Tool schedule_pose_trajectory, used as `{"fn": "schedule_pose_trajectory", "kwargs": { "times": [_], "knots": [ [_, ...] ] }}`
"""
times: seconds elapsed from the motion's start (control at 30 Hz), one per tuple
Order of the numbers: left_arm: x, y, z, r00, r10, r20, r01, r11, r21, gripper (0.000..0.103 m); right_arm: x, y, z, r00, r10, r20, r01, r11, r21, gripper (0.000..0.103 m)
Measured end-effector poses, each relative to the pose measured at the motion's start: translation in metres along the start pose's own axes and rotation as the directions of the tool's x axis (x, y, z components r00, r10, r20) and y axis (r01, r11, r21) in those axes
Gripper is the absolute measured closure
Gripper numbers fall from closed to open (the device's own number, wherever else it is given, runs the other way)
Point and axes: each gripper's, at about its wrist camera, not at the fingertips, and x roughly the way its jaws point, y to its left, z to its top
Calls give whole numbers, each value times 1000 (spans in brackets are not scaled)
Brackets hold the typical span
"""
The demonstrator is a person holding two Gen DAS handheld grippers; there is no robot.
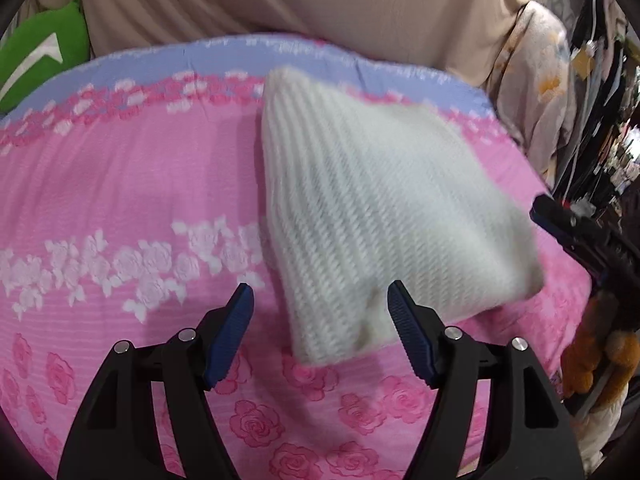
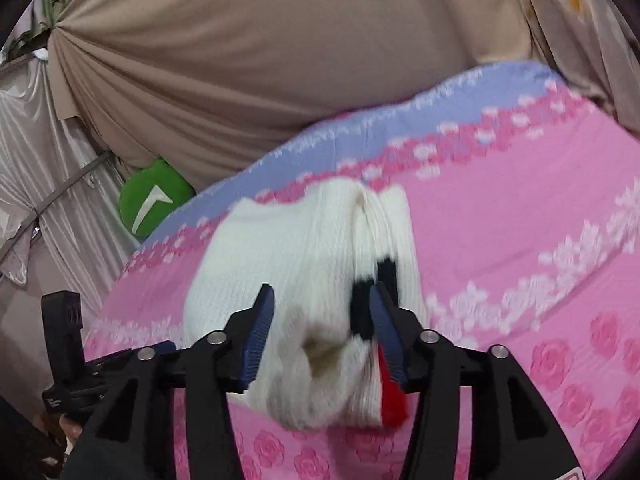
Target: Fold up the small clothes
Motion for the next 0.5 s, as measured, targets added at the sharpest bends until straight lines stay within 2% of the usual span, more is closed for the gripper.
{"fn": "schedule_pose_trajectory", "kwargs": {
  "times": [0.03, 0.1, 0.2, 0.23, 0.27, 0.3, 0.37, 0.43, 0.47, 0.5],
  "knots": [
    [-9, -3, 7, 999, -7, 33, 7, 1000, 3, 33, 2, 3, 12, 1000, 0, 22, 0, 1000, -18, 42],
    [-19, -8, 18, 997, -6, 81, 6, 1000, 5, 28, 25, 7, 31, 1000, -5, 11, 6, 998, -56, 28],
    [-17, -13, 36, 993, 12, 114, -12, 1000, 0, 24, 82, 1, 43, 992, -56, -111, 47, 996, -76, 25],
    [-10, -16, 41, 994, 21, 110, -21, 1000, 1, 24, 106, -3, 42, 981, -98, -165, 86, 993, -82, 29],
    [-4, -17, 45, 995, 27, 100, -27, 1000, 0, 24, 122, -3, 39, 973, -107, -205, 89, 992, -93, 69],
    [4, -19, 48, 996, 34, 86, -33, 999, -2, 25, 127, -2, 39, 970, -87, -228, 68, 994, -88, 81],
    [8, -22, 48, 996, 37, 82, -37, 999, -3, 25, 98, 9, 50, 992, 4, -123, -14, 996, -84, 84],
    [7, -27, 49, 995, 34, 98, -36, 999, 16, 25, 61, 14, 61, 998, 68, 5, -67, 993, -92, 86],
    [9, -29, 49, 994, 40, 99, -43, 999, 24, 25, 53, 8, 63, 997, 71, 37, -68, 995, -77, 88],
    [14, -31, 48, 995, 46, 91, -48, 998, 30, 25, 57, -4, 62, 998, 53, 21, -52, 997, -48, 88]
  ]
}}
